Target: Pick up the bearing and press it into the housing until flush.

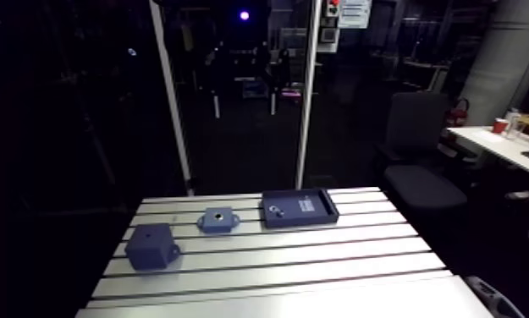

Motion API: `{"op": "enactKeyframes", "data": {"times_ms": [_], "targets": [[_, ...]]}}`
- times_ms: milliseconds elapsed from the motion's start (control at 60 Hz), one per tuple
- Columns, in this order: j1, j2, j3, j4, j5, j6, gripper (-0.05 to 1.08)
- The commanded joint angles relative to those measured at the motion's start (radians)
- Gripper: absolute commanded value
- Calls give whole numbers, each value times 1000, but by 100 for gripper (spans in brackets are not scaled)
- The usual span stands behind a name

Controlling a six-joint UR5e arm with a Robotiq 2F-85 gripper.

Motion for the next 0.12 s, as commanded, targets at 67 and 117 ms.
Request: {"op": "enactKeyframes", "data": {"times_ms": [67,117], "targets": [[0,-2,5,-1,1,0,1],[0,-3,6,-1,2,0,1]]}}
